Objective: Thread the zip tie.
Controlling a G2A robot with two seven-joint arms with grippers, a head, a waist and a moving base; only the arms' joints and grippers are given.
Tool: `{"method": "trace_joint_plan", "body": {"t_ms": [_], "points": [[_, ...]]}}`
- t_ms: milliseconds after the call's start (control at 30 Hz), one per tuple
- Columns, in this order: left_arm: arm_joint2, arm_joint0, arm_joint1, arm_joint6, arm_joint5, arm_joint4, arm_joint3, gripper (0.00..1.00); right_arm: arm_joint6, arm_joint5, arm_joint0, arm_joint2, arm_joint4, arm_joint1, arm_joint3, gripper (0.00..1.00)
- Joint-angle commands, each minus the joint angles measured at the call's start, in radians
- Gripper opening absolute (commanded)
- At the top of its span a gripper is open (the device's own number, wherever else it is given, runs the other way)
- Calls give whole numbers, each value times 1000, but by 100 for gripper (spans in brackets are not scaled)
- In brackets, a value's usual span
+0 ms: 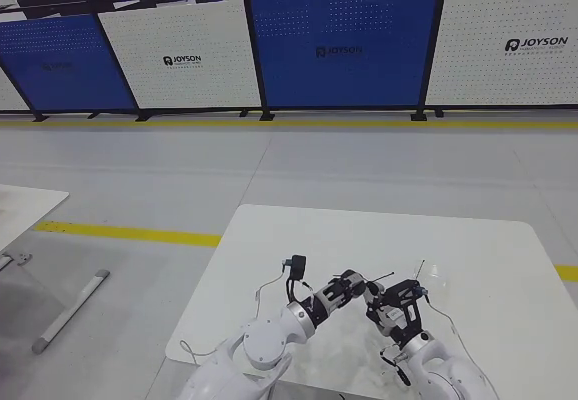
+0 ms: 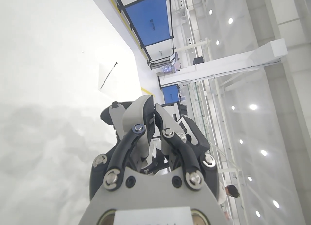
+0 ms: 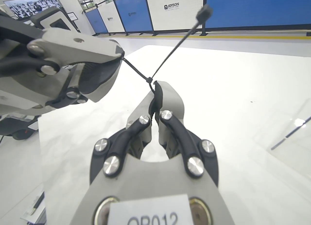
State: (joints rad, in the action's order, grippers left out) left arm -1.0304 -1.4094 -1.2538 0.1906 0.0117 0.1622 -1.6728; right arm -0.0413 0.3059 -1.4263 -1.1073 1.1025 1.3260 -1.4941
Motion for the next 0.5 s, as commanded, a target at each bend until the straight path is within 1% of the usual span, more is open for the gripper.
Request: {"method": "trace_joint_plan", "body": {"t_ms": [0,100,467], "points": [[-2,-2,0,-3,10,5,-2,0,1,2,1,0,-1,0,3,0],[-4,-6,0,-3,16,8,-8,0,1,4,1,-1,-3,-1,7,0],[-3,-24,2,-3,40,2,-51,0,-2,5,-2,-1,-12,-4,15,0]]}}
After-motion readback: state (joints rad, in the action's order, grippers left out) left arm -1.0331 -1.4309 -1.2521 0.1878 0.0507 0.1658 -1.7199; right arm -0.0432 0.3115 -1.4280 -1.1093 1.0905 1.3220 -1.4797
